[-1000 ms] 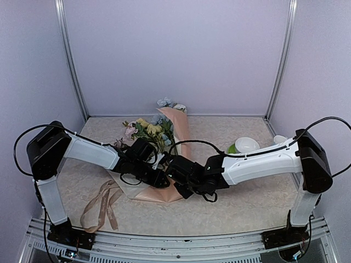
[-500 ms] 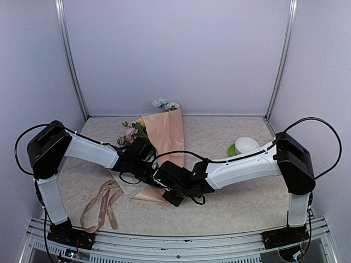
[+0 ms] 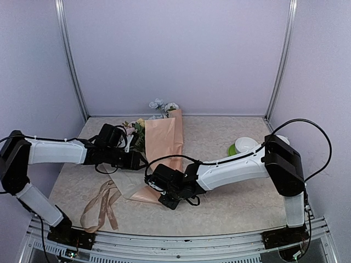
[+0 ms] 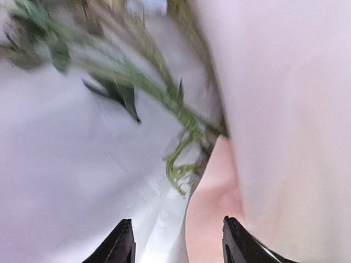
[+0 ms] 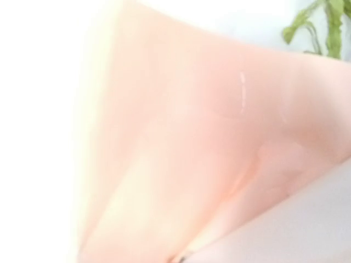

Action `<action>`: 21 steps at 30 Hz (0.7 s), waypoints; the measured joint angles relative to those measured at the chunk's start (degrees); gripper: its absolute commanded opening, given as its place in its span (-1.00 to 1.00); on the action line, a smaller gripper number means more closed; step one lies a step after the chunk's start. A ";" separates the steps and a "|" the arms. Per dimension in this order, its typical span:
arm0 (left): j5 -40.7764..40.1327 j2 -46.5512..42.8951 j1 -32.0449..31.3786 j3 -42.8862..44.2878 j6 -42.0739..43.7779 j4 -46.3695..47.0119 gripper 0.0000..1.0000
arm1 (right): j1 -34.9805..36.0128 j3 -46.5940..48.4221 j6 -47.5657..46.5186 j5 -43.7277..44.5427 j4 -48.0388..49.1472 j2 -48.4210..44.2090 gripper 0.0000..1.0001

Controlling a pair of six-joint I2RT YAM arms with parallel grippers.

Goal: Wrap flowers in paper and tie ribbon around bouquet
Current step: Fold the one-fourth-folded wrapping paper at the center of the board.

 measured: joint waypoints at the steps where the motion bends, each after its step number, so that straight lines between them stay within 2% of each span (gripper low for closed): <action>1: -0.07 -2.51 0.57 -0.39 -0.20 0.02 0.16 | 0.00 0.00 0.00 0.02 -0.02 0.09 -1.00; 7: 3.32 -17.09 0.83 -5.25 -1.51 5.90 0.65 | 0.00 0.17 -0.04 -0.02 -0.20 0.20 -1.00; 11: 6.12 -21.84 0.76 -9.92 -3.02 11.58 0.67 | 0.00 0.37 -0.09 0.00 -0.42 0.35 -1.00; 15: 7.39 -18.78 0.74 -10.19 -4.04 13.55 0.62 | 0.00 0.39 -0.20 0.02 -0.39 0.35 -1.00; 17: 8.13 -16.20 0.52 -10.19 -4.76 14.64 0.53 | 0.00 0.39 -0.22 0.07 -0.39 0.35 -1.00; 19: 8.52 -14.27 -0.04 -10.14 -5.07 15.78 0.36 | 0.00 0.37 -0.22 0.07 -0.39 0.35 -1.00; 21: 8.59 -12.04 -1.22 -9.14 -5.22 16.50 0.07 | 0.00 0.37 -0.22 0.04 -0.39 0.35 -1.00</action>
